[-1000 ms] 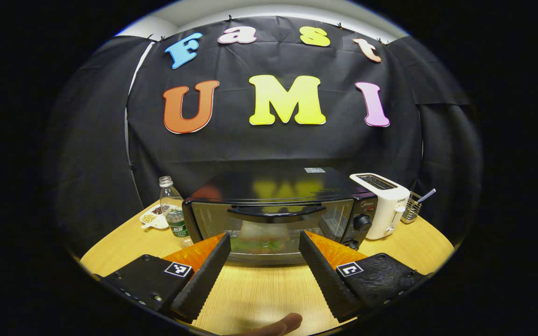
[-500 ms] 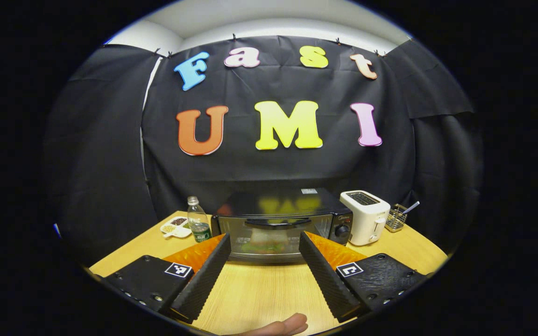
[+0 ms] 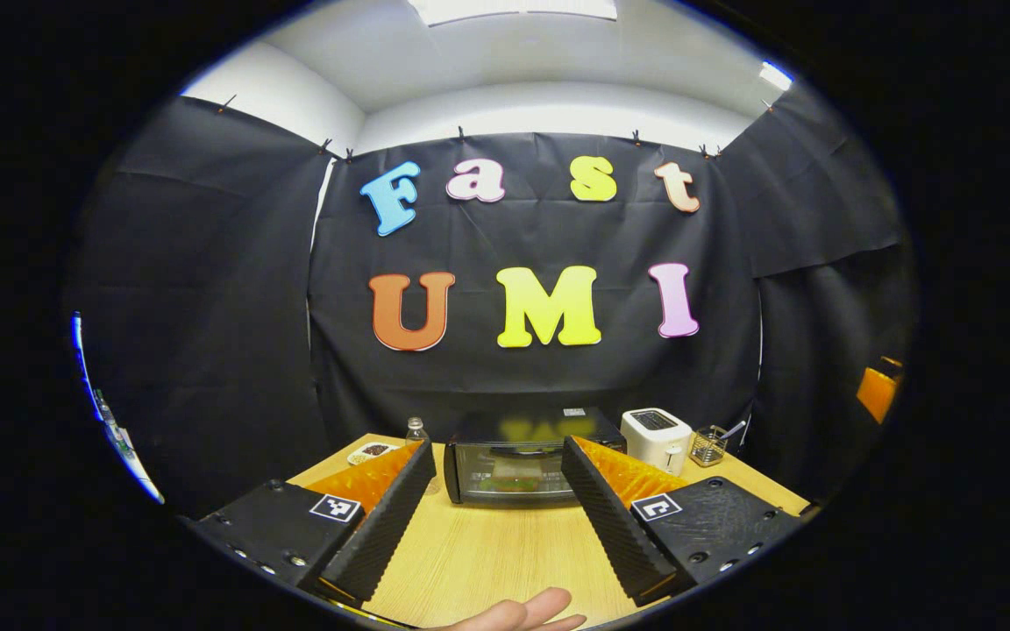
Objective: Open the electric oven with the left hand, put the food in, and close the electric oven.
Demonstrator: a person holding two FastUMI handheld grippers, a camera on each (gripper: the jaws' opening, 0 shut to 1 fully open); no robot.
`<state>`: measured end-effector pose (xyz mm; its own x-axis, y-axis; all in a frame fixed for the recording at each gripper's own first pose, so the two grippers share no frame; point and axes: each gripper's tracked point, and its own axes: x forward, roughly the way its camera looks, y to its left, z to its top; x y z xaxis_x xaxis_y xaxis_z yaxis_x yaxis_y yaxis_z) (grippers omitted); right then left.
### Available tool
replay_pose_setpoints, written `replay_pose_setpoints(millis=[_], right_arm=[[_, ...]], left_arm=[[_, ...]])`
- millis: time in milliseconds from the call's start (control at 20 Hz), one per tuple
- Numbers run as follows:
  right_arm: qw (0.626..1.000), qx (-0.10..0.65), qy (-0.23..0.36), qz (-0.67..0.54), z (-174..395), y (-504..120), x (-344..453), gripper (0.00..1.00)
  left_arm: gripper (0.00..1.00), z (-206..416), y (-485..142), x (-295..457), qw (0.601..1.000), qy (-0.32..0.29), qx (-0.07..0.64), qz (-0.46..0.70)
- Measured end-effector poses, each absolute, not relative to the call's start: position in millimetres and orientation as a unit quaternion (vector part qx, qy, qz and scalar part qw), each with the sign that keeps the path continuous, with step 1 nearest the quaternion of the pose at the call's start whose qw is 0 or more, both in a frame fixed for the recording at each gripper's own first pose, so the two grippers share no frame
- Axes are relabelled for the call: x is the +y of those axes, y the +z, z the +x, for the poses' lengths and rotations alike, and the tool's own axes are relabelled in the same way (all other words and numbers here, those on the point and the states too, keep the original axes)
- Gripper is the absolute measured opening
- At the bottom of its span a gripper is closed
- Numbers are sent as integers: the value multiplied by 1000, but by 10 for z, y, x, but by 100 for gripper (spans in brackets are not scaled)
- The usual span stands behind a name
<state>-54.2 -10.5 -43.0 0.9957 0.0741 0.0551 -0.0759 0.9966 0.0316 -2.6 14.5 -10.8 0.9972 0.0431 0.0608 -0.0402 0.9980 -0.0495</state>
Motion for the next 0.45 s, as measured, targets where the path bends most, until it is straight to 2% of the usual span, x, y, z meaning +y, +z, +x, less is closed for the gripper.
replay_pose_setpoints(millis=[200,250,450], right_arm=[[999,-39,33,16,-669,-338,-148,89],[999,-38,34,16,-684,-365,-153,100],[999,-28,39,12,-727,-474,-181,100]], left_arm=[[96,-346,-2,180,998,13,-57,-33],[96,-400,-20,184,998,12,-57,-35],[96,-654,-211,262,998,27,-50,-39]])
